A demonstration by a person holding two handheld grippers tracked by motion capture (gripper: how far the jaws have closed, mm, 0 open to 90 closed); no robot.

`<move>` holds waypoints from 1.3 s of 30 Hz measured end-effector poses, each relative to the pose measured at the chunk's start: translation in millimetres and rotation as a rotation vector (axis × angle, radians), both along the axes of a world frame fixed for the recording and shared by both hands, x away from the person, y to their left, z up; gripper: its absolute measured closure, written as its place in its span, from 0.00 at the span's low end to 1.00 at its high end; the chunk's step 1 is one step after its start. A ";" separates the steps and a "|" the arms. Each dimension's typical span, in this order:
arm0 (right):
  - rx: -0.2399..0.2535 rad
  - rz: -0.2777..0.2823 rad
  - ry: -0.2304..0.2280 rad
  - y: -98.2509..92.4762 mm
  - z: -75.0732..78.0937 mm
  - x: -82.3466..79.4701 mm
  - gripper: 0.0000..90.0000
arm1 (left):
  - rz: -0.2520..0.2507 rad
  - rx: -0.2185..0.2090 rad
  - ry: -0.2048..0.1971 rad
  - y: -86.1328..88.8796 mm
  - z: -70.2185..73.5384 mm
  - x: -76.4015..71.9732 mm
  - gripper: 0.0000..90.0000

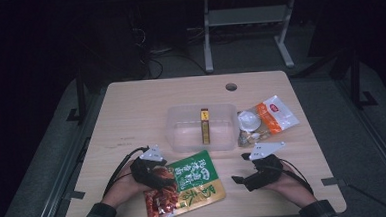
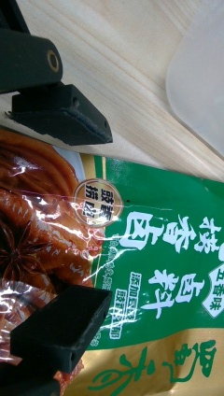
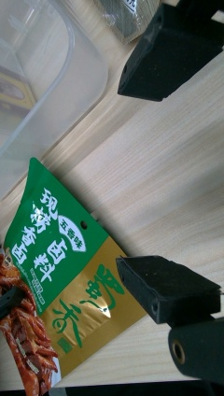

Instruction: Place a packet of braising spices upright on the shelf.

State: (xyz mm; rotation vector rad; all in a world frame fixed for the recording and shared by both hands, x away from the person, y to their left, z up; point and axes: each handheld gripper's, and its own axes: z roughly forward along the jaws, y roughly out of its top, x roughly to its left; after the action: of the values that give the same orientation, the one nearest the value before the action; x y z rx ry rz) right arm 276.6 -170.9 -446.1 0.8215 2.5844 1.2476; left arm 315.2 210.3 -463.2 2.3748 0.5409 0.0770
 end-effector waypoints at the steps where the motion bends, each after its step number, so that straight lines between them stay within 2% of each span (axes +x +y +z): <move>1: 0.001 0.000 0.001 0.1 0.1 -0.2 0.16 | 0.001 -0.006 0.001 -0.4 -0.2 -0.8 0.23; 4: -0.001 0.005 -0.003 0.4 -0.4 0.1 0.16 | -0.008 0.015 -0.017 -1.6 1.3 -3.3 0.29; 12: -0.002 -0.001 0.002 0.6 -0.5 0.1 0.16 | -0.050 0.047 -0.046 -7.3 5.6 -11.3 0.75; 16: -0.005 0.006 -0.003 1.0 -0.7 0.4 0.16 | -0.052 0.044 -0.040 -8.6 5.9 -12.3 0.90; 20: -0.006 0.008 -0.003 1.5 -1.1 0.4 0.16 | -0.051 0.051 -0.039 -9.3 6.4 -11.9 0.95; 28: -0.003 -0.004 0.006 -0.3 -0.6 0.7 0.16 | -0.043 -0.034 0.032 -2.1 8.8 -7.7 0.99; 39: -0.005 0.000 0.000 -1.4 -1.6 0.6 0.16 | -0.046 -0.152 0.014 9.6 31.7 -10.9 1.00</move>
State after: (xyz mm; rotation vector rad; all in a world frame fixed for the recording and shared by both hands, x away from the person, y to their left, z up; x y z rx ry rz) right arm 277.2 -172.3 -447.6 0.8205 2.5860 1.2408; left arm 304.3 219.9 -431.5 2.2399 0.4807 -0.0013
